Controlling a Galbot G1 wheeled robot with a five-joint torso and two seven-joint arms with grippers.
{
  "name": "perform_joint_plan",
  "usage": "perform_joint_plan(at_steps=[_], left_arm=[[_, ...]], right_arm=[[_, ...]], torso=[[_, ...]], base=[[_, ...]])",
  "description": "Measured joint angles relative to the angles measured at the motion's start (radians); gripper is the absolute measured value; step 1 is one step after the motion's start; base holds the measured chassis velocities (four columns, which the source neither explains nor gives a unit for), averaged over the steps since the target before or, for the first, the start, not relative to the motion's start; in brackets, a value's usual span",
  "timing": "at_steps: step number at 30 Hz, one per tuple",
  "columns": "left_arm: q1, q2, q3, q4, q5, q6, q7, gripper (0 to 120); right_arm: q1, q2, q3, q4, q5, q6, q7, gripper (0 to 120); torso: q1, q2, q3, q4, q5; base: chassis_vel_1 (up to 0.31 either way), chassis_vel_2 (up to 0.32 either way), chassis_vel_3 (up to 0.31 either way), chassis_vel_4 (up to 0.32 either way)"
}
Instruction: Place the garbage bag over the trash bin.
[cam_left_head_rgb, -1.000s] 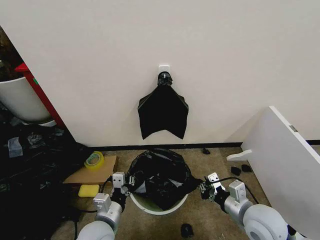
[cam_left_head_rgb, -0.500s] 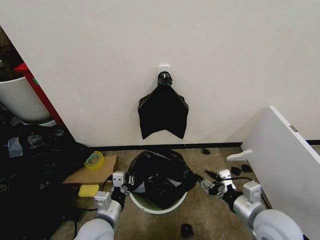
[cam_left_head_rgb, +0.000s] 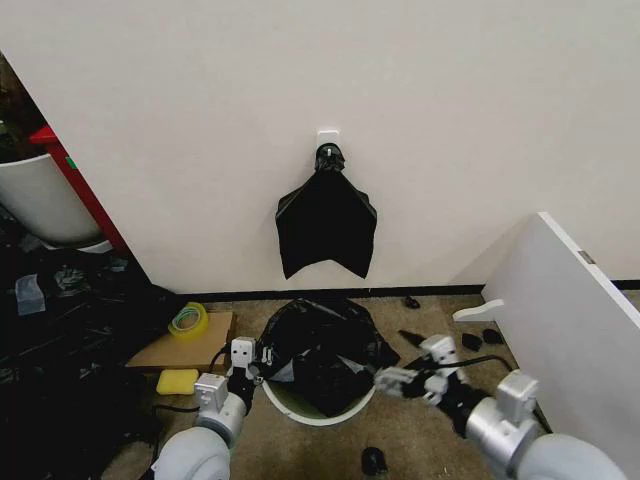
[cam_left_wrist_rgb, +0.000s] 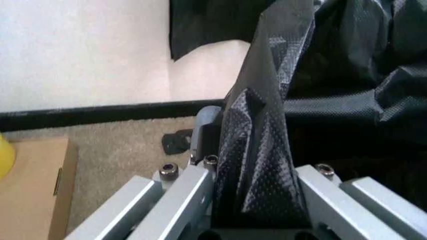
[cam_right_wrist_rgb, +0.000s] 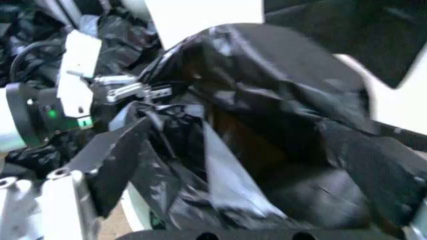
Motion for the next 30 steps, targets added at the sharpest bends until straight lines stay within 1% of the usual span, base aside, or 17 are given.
perform_joint_plan(at_steps=[1,2,4,5,6,9,10,11,15,16,18,19,20,22,23,26,30], left_arm=[[0.003,0.002,0.001,-0.005,0.006,0.001,0.003,1],[0.003,0.002,0.001,-0.005,0.006,0.001,0.003,1],[0.005,0.003,0.005,-0.005,0.026,0.002,0.008,1],[0.005,0.003,0.006,-0.002,0.035,0.002,0.009,1],[0.005,0.003,0.006,-0.002,0.035,0.002,0.009,1],[0.005,0.001,0.008,0.001,0.059,0.001,0.014,1],[0.003,0.0,0.008,0.002,0.07,-0.001,0.018,1],[0.003,0.0,0.008,0.002,0.07,-0.001,0.018,1],[0.006,-0.004,0.011,0.014,0.111,-0.012,0.025,1],[0.006,-0.004,0.011,0.014,0.111,-0.012,0.025,1],[0.017,-0.008,0.012,0.015,0.121,-0.015,0.027,1],[0.017,-0.008,0.012,0.015,0.121,-0.015,0.027,1],[0.02,-0.01,0.012,0.014,0.121,-0.016,0.028,1],[0.022,-0.015,0.009,0.014,0.121,-0.018,0.029,1],[0.022,-0.015,0.009,0.014,0.121,-0.018,0.029,1],[0.021,-0.018,0.005,0.014,0.121,-0.019,0.029,1],[0.022,-0.021,0.005,0.012,0.118,-0.018,0.027,1]], right_arm=[[0.022,-0.002,-0.024,-0.005,0.005,-0.016,-0.002,90],[0.022,-0.002,-0.024,-0.005,0.005,-0.016,-0.002,90],[0.042,-0.006,-0.06,-0.015,0.011,-0.038,-0.007,79],[0.047,-0.008,-0.074,-0.023,0.007,-0.044,-0.008,75],[0.047,-0.008,-0.074,-0.023,0.007,-0.044,-0.008,75],[0.056,-0.009,-0.102,-0.048,-0.009,-0.049,0.0,60],[0.059,-0.007,-0.105,-0.053,-0.013,-0.048,0.003,56],[0.059,-0.007,-0.105,-0.053,-0.013,-0.048,0.003,56],[0.069,0.005,-0.11,-0.059,-0.023,-0.048,0.012,40],[0.069,0.005,-0.11,-0.059,-0.023,-0.048,0.012,40],[0.07,0.007,-0.115,-0.066,-0.036,-0.052,0.012,29],[0.07,0.007,-0.115,-0.066,-0.036,-0.052,0.012,29],[0.07,0.008,-0.119,-0.07,-0.042,-0.054,0.014,25],[0.07,0.009,-0.134,-0.08,-0.055,-0.059,0.028,14],[0.07,0.009,-0.134,-0.08,-0.055,-0.059,0.028,14],[0.069,0.014,-0.141,-0.079,-0.058,-0.059,0.037,0],[0.067,0.016,-0.141,-0.064,-0.071,-0.05,0.035,0]], torso=[[0.0,0.0,0.0,0.0002,0.0001],[0.0,0.0,0.0,0.0002,0.0001],[0.0,0.0,0.0,0.0,-0.0003],[0.0,0.0,0.0,-0.0001,-0.0003],[0.0,0.0,0.0,-0.0001,-0.0003],[0.0,0.0,0.0,-0.0001,-0.0001],[0.0,0.0,0.0,-0.0001,-0.0001],[0.0,0.0,0.0,-0.0001,-0.0001],[0.0,0.0,0.0,-0.0001,-0.0001],[0.0,0.0,0.0,-0.0001,-0.0001],[0.0,0.0,0.0,-0.0001,-0.0001],[0.0,0.0,0.0,-0.0001,-0.0001],[0.0,0.0,0.0,-0.0001,0.0],[0.0,0.0,0.0,-0.0002,-0.0001],[0.0,0.0,0.0,-0.0002,-0.0001],[0.0,0.0,0.0,-0.0001,-0.0001],[0.0,0.0,0.0,-0.0001,-0.0001]], base=[[0.0,0.0,0.0,0.0],[0.0,0.0,0.0,0.0],[0.0,0.0,0.0,0.0],[0.0,0.0,0.0,0.0],[0.0,0.0,0.0,0.0],[0.0,0.0,0.0,0.0],[0.0,0.0,0.0,0.0],[0.0,0.0,0.0,0.0],[0.0,0.0,0.0,0.0],[0.0,0.0,0.0,0.0],[0.0,0.0,0.0,0.0],[0.0,0.0,0.0,0.0],[0.0,0.0,0.0,0.0],[0.0,0.0,0.0,0.0],[0.0,0.0,0.0,0.0],[0.0,0.0,0.0,0.0],[0.0,0.0,0.0,0.0]])
